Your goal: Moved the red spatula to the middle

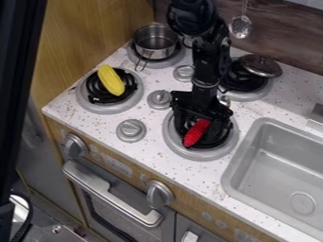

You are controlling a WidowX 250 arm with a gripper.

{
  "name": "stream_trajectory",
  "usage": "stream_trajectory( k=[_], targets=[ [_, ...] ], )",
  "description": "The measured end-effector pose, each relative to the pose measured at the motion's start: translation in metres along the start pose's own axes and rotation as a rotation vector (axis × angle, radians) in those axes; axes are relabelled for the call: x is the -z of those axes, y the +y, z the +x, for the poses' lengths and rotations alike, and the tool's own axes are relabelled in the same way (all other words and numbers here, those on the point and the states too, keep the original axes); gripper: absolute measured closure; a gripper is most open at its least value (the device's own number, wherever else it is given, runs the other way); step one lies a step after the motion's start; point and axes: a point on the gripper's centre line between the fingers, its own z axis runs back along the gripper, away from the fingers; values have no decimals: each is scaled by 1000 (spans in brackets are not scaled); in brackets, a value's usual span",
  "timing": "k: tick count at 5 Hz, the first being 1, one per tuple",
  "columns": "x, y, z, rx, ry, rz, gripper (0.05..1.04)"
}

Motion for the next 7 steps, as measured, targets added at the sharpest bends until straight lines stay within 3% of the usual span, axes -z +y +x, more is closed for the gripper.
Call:
stream_trajectory(
  k=[2,4,6,7],
  targets=[
    [7,-2,-4,-5,23,-4,648],
    [6,1,-4,-14,26,-14,669],
    [-10,79,13,-239,-21,-4,669],
    [-7,98,18,-257,-13,23,669]
  ],
)
